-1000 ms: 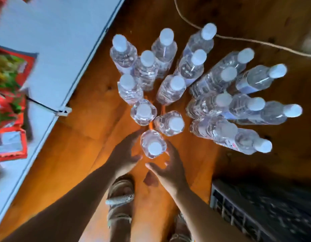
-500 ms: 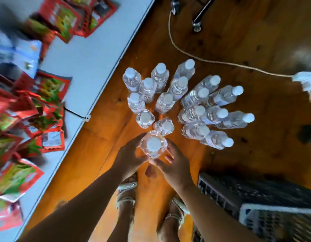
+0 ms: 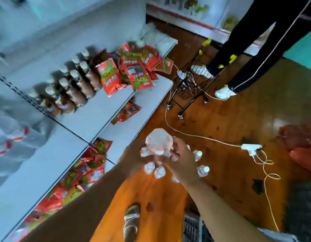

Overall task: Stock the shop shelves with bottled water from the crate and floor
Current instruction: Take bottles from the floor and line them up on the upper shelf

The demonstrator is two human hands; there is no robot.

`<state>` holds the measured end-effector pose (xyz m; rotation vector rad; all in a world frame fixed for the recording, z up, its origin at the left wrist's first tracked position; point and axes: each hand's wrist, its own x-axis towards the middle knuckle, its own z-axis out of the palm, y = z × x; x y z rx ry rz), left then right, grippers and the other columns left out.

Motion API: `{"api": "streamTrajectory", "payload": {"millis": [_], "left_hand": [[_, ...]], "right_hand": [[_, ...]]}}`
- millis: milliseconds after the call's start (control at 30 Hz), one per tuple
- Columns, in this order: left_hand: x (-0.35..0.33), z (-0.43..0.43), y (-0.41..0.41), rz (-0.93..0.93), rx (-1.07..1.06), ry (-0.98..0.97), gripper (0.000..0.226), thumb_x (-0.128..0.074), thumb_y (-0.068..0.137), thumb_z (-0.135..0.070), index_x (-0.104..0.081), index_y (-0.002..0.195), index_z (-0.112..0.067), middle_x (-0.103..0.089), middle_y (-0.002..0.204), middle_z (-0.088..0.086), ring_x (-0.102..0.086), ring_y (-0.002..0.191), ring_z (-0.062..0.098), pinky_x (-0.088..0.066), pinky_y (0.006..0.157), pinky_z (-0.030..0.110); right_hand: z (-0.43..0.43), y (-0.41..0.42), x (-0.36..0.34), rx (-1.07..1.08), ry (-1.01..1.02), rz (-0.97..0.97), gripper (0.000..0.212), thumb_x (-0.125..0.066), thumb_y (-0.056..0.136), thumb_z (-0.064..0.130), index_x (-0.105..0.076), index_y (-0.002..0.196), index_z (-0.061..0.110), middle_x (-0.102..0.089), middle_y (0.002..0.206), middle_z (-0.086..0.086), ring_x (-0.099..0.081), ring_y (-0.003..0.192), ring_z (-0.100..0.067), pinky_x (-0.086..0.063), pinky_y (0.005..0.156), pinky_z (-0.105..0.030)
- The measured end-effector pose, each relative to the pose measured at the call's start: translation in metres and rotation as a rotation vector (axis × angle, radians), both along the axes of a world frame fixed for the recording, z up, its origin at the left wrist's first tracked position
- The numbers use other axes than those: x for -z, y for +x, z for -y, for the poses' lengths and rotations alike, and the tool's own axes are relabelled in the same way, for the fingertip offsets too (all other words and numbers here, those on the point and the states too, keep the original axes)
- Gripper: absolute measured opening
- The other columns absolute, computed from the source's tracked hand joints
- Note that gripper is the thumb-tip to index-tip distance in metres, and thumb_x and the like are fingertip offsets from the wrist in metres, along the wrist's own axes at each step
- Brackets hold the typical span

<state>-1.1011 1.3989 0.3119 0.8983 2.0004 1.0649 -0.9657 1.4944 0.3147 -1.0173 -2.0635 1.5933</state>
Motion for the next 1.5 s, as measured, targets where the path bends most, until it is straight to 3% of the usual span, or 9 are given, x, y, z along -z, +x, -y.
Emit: {"api": "streamTrajectory", "payload": {"millis": [167,233,333,467,633,933,1100,1367,1500], "left_hand": [[-0.094,0.042,0.007,0.005,-0.149,0.25,0.055,-0.079,0.061,-0.051,-0.056,0.111,-0.043,-0.065,0.115,-0.011,-0.061,0.105,0.005,-0.044,0.091,0.026],[-0.129,0.064,0.014,-0.005,-0.235,0.349,0.046,-0.08,0.07,-0.027,-0.055,0.108,-0.03,-0.067,0.103,-0.007,-0.063,0.091,0.002,-0.046,0.081,0.021],[-0.177,0.098,0.023,-0.043,-0.39,0.473,0.048,-0.08,0.062,-0.035,-0.053,0.101,-0.025,-0.066,0.099,-0.001,-0.063,0.091,0.011,-0.049,0.083,0.026],[-0.235,0.142,0.027,-0.195,-0.515,0.545,0.05,-0.082,0.061,-0.023,-0.047,0.096,-0.031,-0.059,0.091,-0.013,-0.054,0.077,-0.009,-0.041,0.067,0.008],[-0.292,0.208,0.029,-0.343,-0.691,0.62,0.053,-0.084,0.062,-0.021,-0.047,0.099,-0.027,-0.06,0.095,-0.015,-0.055,0.08,-0.009,-0.05,0.078,0.03],[-0.325,0.359,0.025,-0.464,-0.916,0.574,0.052,-0.082,0.067,-0.016,-0.051,0.104,-0.034,-0.062,0.103,-0.009,-0.058,0.086,0.004,-0.052,0.074,0.026],[-0.328,0.462,0.014,-0.492,-0.995,0.498,0.062,-0.074,0.053,-0.047,-0.061,0.112,-0.029,-0.063,0.109,-0.003,-0.06,0.086,0.005,-0.048,0.076,0.015],[-0.325,0.597,-0.036,-0.609,-1.229,0.487,0.044,-0.081,0.068,-0.022,-0.062,0.107,-0.03,-0.068,0.099,-0.005,-0.061,0.082,0.007,-0.049,0.074,0.019],[-0.318,0.634,-0.069,-0.661,-1.336,0.445,0.048,-0.082,0.068,-0.02,-0.063,0.112,-0.023,-0.063,0.104,0.0,-0.056,0.086,0.001,-0.044,0.071,0.01]], "right_hand": [[0.022,-0.012,-0.102,-0.057,0.14,-0.16,0.042,-0.083,0.064,0.036,-0.059,0.098,0.031,-0.068,0.096,0.01,-0.063,0.09,-0.006,-0.054,0.076,-0.024],[0.036,-0.016,-0.143,-0.092,0.167,-0.224,0.041,-0.085,0.062,0.031,-0.064,0.094,0.018,-0.067,0.086,0.01,-0.06,0.08,0.002,-0.048,0.066,-0.013],[0.062,-0.027,-0.205,-0.179,0.185,-0.311,0.04,-0.082,0.058,0.036,-0.065,0.087,0.016,-0.063,0.073,0.014,-0.055,0.066,0.01,-0.042,0.062,-0.009],[0.103,-0.056,-0.268,-0.27,0.226,-0.385,0.047,-0.075,0.043,0.056,-0.064,0.069,0.018,-0.067,0.065,0.005,-0.059,0.063,-0.009,-0.05,0.062,-0.034],[0.169,-0.077,-0.325,-0.391,0.228,-0.432,0.04,-0.083,0.054,0.045,-0.052,0.055,0.02,-0.054,0.044,0.011,-0.049,0.041,-0.003,-0.037,0.045,-0.024],[0.303,-0.112,-0.362,-0.707,0.069,-0.487,0.024,-0.084,0.061,0.032,-0.067,0.064,0.016,-0.066,0.06,0.004,-0.062,0.063,-0.016,-0.052,0.069,-0.04],[0.4,-0.145,-0.362,-0.894,-0.018,-0.461,0.047,-0.076,0.043,0.052,-0.064,0.068,0.013,-0.069,0.075,-0.01,-0.067,0.081,-0.033,-0.053,0.083,-0.054],[0.551,-0.218,-0.358,-1.134,-0.156,-0.48,0.006,-0.068,0.081,0.012,-0.065,0.082,0.017,-0.071,0.087,0.003,-0.067,0.084,-0.013,-0.051,0.087,-0.033],[0.595,-0.251,-0.348,-1.211,-0.173,-0.463,0.02,-0.07,0.076,0.028,-0.065,0.095,0.027,-0.07,0.1,0.008,-0.064,0.096,-0.008,-0.05,0.089,-0.031]]}}
